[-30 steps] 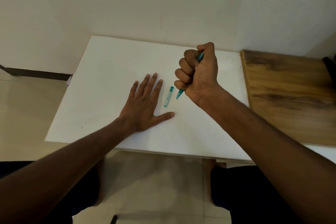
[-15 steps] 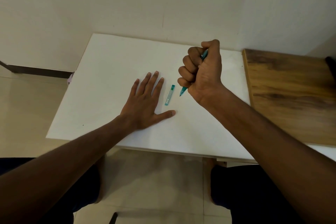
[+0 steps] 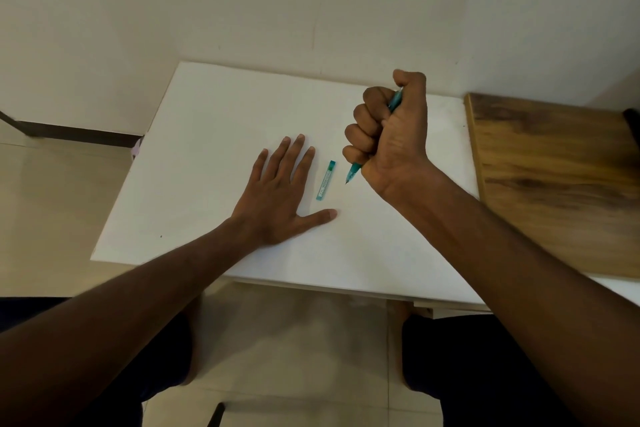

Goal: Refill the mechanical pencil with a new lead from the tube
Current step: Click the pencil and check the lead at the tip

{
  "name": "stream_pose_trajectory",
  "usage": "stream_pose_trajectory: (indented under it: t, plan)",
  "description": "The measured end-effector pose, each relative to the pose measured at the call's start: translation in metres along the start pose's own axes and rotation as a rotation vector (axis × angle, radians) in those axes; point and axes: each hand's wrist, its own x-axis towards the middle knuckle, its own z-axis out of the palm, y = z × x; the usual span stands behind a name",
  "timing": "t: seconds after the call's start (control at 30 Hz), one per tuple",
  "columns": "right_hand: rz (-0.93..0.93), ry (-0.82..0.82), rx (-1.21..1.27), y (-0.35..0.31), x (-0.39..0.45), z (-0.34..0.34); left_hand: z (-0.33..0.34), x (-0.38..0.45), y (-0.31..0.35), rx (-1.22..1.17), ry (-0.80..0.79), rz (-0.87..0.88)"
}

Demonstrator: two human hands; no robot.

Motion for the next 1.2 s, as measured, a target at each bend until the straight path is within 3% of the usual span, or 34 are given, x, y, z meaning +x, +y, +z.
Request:
stream_pose_trajectory:
  t: [0.2, 1.2]
  plan:
    - [0.033, -0.094, 0.055, 0.0007, 0.0028, -0.0073, -0.0021, -0.0008, 0.0008, 0.008, -0.004, 0.003]
    - [-0.006, -0.048, 0.105, -0.0010, 0.0047, -0.0117, 0.0001, -0.0011, 0.0003, 0.002, 0.014, 0.006]
